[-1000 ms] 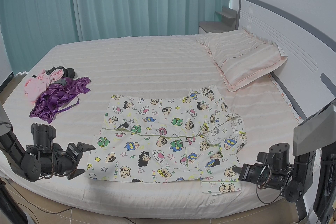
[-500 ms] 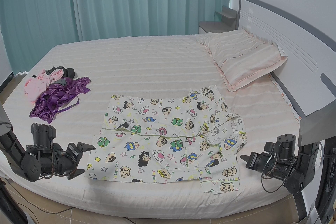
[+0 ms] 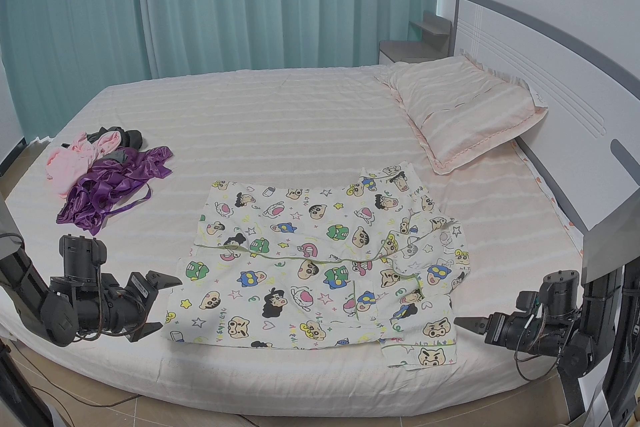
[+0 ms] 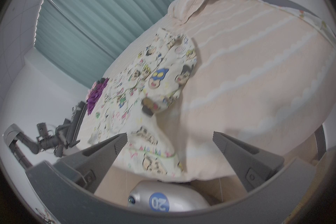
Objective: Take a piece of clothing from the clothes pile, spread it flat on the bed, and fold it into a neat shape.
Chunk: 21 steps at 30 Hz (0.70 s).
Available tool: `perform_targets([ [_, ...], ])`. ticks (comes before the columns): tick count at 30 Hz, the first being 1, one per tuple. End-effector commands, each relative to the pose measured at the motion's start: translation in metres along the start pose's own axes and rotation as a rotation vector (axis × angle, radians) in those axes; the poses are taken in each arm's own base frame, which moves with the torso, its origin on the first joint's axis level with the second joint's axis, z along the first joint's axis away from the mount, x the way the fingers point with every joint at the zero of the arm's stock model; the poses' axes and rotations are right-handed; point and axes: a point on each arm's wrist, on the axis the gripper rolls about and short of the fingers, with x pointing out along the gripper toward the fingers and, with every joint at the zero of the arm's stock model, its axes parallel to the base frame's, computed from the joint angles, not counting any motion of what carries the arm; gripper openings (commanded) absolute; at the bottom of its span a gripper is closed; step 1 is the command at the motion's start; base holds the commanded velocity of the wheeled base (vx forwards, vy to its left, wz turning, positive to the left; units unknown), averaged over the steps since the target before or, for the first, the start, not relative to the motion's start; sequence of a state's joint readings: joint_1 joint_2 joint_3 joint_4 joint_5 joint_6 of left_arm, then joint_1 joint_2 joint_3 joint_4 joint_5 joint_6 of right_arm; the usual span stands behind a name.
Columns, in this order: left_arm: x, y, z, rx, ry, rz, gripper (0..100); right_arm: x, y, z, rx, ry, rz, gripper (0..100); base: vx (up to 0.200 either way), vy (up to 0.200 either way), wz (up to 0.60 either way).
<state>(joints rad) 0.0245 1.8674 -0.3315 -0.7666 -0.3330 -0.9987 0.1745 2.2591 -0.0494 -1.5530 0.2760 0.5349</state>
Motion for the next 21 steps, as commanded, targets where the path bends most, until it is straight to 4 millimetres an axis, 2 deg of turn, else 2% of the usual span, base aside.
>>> perform_targets([
  [1, 0.000, 0.000, 0.000, -0.002, 0.002, 0.000, 100, -0.008, 0.002, -0.010, -0.029, 0.062, 0.035, 100, 0.000, 0.000, 0.00],
  [3, 0.000, 0.000, 0.000, -0.002, 0.002, 0.001, 100, -0.007, 0.003, -0.011, -0.038, 0.069, 0.037, 100, 0.000, 0.000, 0.00],
  [9, 0.000, 0.000, 0.000, -0.002, 0.002, 0.000, 100, 0.003, 0.020, -0.033, -0.136, 0.174, 0.091, 100, 0.000, 0.000, 0.00],
  [13, 0.000, 0.000, 0.000, -0.002, 0.002, 0.001, 100, 0.010, 0.013, -0.043, -0.175, 0.229, 0.072, 100, 0.000, 0.000, 0.00],
  [21, 0.000, 0.000, 0.000, -0.002, 0.004, 0.000, 100, 0.022, 0.012, -0.036, -0.190, 0.188, 0.085, 100, 0.000, 0.000, 0.00],
])
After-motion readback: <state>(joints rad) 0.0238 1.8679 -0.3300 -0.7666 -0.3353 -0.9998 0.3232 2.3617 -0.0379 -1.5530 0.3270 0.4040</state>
